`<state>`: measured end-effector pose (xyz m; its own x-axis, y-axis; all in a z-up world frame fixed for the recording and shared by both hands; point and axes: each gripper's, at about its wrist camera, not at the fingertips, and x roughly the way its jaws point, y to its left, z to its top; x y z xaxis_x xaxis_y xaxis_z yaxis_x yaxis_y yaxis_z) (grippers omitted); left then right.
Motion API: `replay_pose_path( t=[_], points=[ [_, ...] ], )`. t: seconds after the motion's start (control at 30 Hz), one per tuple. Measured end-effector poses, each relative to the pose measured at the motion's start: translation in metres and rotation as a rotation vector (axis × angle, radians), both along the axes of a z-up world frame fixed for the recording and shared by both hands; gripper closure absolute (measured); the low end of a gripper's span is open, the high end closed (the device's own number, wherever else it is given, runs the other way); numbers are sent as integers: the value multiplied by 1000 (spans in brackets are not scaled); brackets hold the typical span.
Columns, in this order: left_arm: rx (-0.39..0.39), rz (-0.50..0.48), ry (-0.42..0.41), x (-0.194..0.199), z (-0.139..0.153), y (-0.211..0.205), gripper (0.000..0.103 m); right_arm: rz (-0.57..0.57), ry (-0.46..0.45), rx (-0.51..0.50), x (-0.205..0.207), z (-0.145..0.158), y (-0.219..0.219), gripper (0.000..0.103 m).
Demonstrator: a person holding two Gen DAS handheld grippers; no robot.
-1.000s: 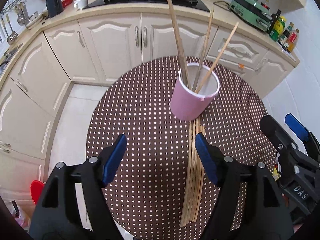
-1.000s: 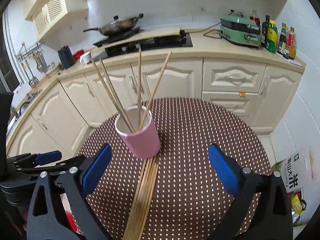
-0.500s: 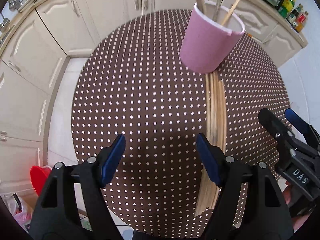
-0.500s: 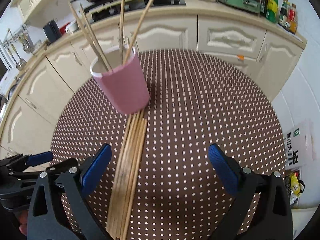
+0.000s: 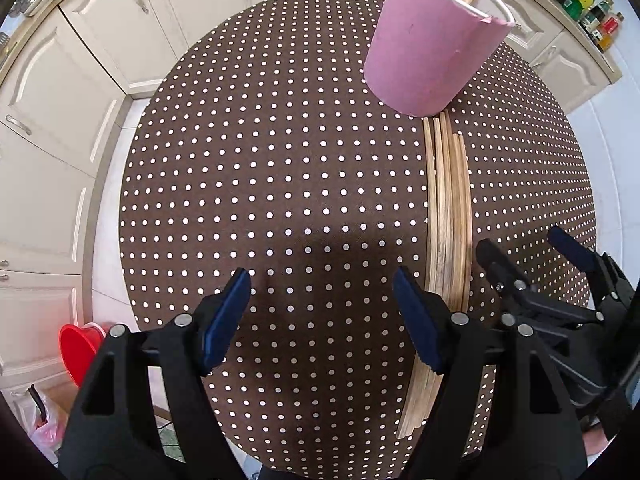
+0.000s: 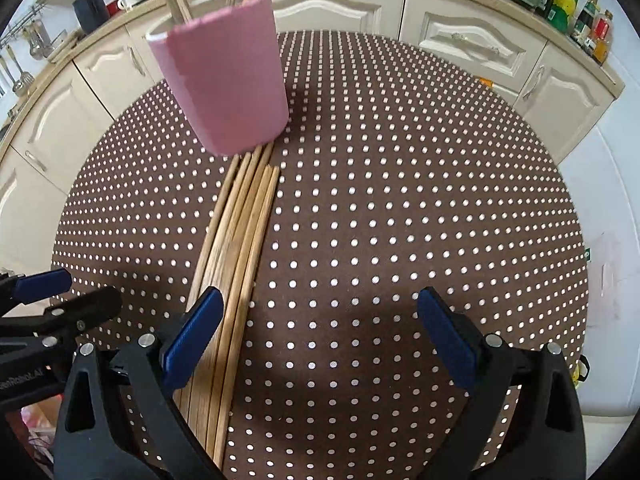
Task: Organize utensils
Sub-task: 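Lower both tools to the chopstick pile and close each on one chopstick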
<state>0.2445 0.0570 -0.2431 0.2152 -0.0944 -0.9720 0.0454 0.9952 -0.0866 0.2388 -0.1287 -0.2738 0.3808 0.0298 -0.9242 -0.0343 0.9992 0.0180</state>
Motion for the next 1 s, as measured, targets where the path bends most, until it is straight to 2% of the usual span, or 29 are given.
replay_pose_path(
  t=[0.27,0.47,0.57,0.67,0.73,0.87,1.0],
  points=[
    [-15,-1,22,7,-3,0,31,-43,24,20,5,-18,-6,9],
    [-15,-1,44,7,-7,-2,31,-43,5,0,10,-19,-4,8],
    [-17,-6,48,9,-8,-4,31,-27,-7,-42,13,-21,3,10],
    [-7,-15,51,13,-11,-8,31,-9,-42,-36,15,-15,8,32],
    [-12,-18,55,16,-13,-14,31,14,-57,-32,16,-10,11,65],
    [-19,-32,57,22,-15,-23,31,10,-61,-6,18,-8,8,83],
    [-21,-52,62,29,-18,-35,31,-44,-43,141,21,-7,-22,98]
  ],
)
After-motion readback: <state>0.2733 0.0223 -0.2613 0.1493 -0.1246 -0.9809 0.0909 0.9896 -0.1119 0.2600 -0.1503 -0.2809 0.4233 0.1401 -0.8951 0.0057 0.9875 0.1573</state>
